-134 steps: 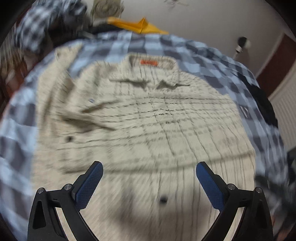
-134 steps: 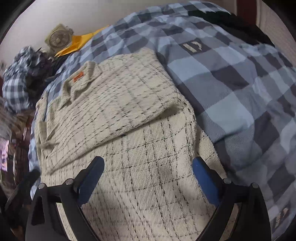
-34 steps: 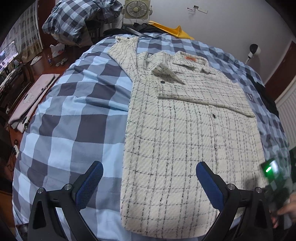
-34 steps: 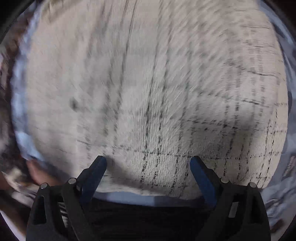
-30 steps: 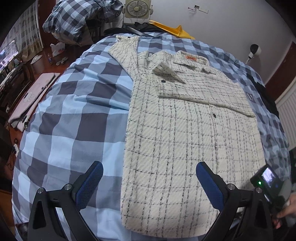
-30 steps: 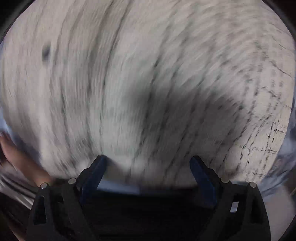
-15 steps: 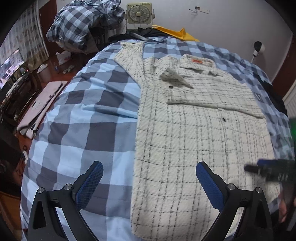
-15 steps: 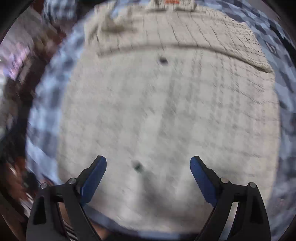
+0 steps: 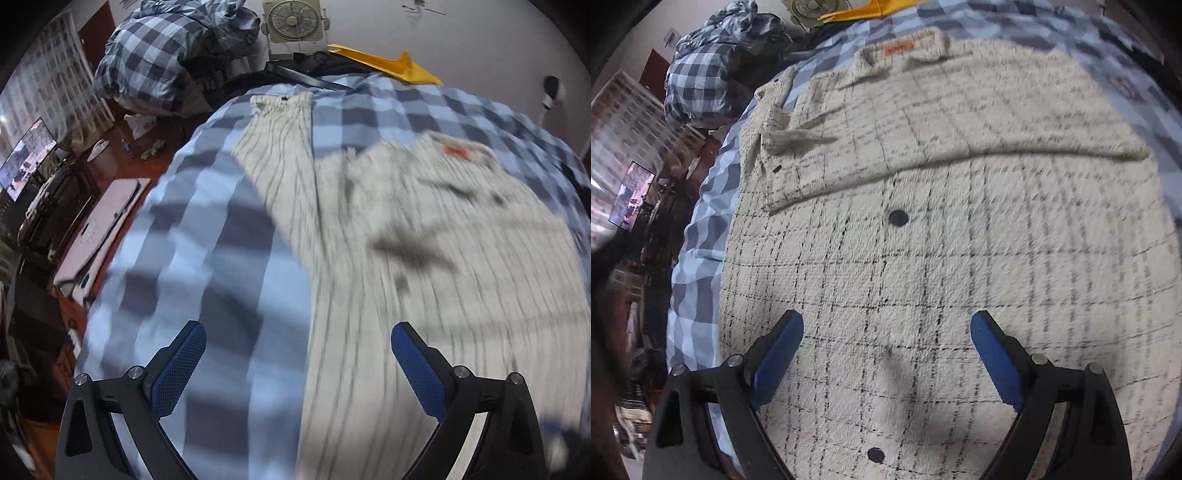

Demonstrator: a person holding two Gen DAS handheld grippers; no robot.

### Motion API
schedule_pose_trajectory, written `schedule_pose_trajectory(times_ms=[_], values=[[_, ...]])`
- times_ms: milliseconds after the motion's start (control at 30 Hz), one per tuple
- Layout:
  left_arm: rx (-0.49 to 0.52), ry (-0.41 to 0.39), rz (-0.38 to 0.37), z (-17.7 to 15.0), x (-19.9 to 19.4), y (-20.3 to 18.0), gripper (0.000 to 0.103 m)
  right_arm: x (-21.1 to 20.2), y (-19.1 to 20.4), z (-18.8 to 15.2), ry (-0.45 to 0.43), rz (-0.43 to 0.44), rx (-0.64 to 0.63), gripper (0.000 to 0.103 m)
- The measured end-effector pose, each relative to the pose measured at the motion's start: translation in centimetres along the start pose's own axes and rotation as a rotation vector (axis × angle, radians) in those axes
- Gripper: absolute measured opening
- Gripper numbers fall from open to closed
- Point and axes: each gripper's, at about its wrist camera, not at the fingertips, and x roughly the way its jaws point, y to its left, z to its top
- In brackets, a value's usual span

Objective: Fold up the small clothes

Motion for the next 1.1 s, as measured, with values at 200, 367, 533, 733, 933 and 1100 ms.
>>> schedule_pose_trajectory(times_ms=[200,367,533,733,933,1100], values=[[0.109,0.033,0.257,6.0,10.4,-2.5,0.101,-1.7,-2.0,1.6,0.019,0.01,0.058,0.09],[0.182,0.075,0.335,6.7,14.1,-3.4,0.068,-2.0,-2.4,1.7,0.013,0.011,0.081,0.09],[0.003,0.059,0.198,7.0,13.1,-0.6,0.04,-1.9,-2.3,1.6,0.005,0.007,0.076,0.09],[-0.229,0.1,0.057,6.4,11.6,3.5,0.015,-2.4,-2.3,1.6,-0.02,-0.005,0.071,0.09],[-0.488,-0.032,-0.155,4.4,7.0,7.6,0.004,-2.6,-3.0,1.8,-0.017,-0.004,0.094,0.09],[-0.463,-0.03,-0.031,1.0,5.1,10.8,0.005,-3.3,-3.3,1.8,-0.02,0.023,0.127,0.09]])
